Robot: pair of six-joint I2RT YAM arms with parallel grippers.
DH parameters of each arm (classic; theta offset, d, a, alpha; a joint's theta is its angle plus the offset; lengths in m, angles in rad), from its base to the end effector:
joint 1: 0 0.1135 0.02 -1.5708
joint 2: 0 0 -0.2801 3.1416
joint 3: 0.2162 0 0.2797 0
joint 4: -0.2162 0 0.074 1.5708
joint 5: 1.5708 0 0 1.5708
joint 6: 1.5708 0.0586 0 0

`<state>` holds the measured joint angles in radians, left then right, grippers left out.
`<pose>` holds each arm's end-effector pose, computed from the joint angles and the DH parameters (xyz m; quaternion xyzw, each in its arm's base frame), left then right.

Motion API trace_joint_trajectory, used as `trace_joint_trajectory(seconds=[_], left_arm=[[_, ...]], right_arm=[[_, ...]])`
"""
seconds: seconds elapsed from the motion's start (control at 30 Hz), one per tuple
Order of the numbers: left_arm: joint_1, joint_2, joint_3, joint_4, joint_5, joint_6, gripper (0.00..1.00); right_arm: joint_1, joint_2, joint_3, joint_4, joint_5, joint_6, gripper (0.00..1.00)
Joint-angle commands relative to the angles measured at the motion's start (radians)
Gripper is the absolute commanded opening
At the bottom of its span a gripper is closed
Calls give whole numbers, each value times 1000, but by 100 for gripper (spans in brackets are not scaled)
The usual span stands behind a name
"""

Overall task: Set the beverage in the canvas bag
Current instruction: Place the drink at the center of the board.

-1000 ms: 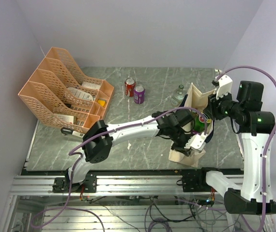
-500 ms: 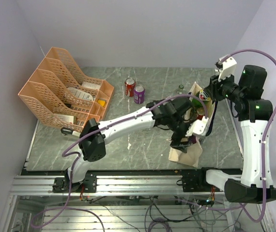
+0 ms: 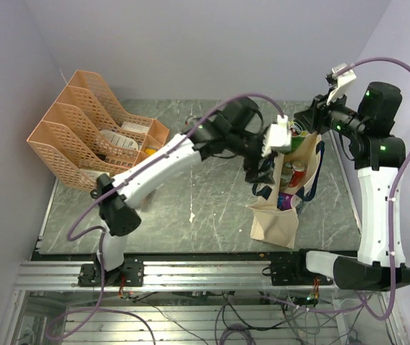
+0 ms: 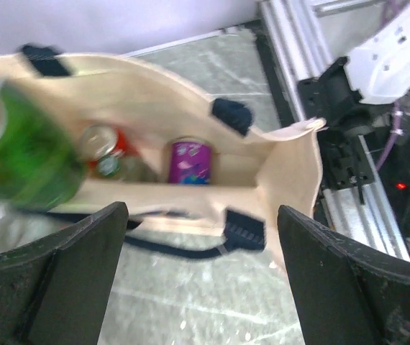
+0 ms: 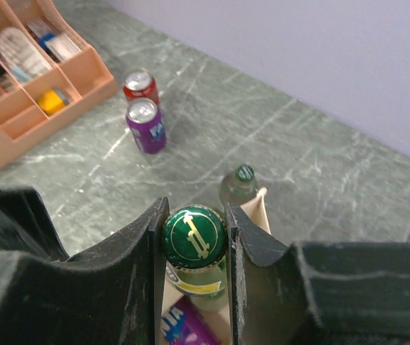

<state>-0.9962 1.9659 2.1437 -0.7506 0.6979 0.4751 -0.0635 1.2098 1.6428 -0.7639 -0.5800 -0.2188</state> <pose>0.2325 -0.4284 0.4150 0.6750 0.5020 -0.4059 0.3572 0.2617 0.0155 0.5047 -0.2261 0.7647 0.1521 0.5839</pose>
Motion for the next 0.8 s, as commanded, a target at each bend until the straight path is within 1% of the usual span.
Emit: trace_joint_trajectory(seconds=[0.0, 0.07, 0.13, 0.3, 0.4, 0.5, 0.6, 0.67, 0.77], left_arm=[[76, -164, -82, 16, -96, -66, 96], [107, -238, -161, -18, -127, -27, 95], [143, -306, -237, -39, -140, -14, 95], [258, -453, -403, -36, -139, -15, 95], [304, -519, -480, -23, -151, -31, 95], [345, -567, -539, -31, -165, -41, 95], [393, -596, -603, 27, -155, -124, 95], [427, -602, -652, 80, -147, -182, 95], [477, -600, -736, 181, -194, -267, 94]], right_arm=[[-3, 15, 29, 278, -137, 117, 0], [7, 42, 19, 336, -162, 170, 0], [45, 78, 25, 368, -147, 193, 0], [267, 162, 47, 400, -7, 150, 0], [336, 218, 51, 409, 45, 175, 0], [401, 254, 19, 441, 85, 158, 0], [440, 298, -10, 461, 95, 151, 0], [467, 326, -22, 456, 88, 118, 0], [490, 339, -82, 493, 63, 71, 0]])
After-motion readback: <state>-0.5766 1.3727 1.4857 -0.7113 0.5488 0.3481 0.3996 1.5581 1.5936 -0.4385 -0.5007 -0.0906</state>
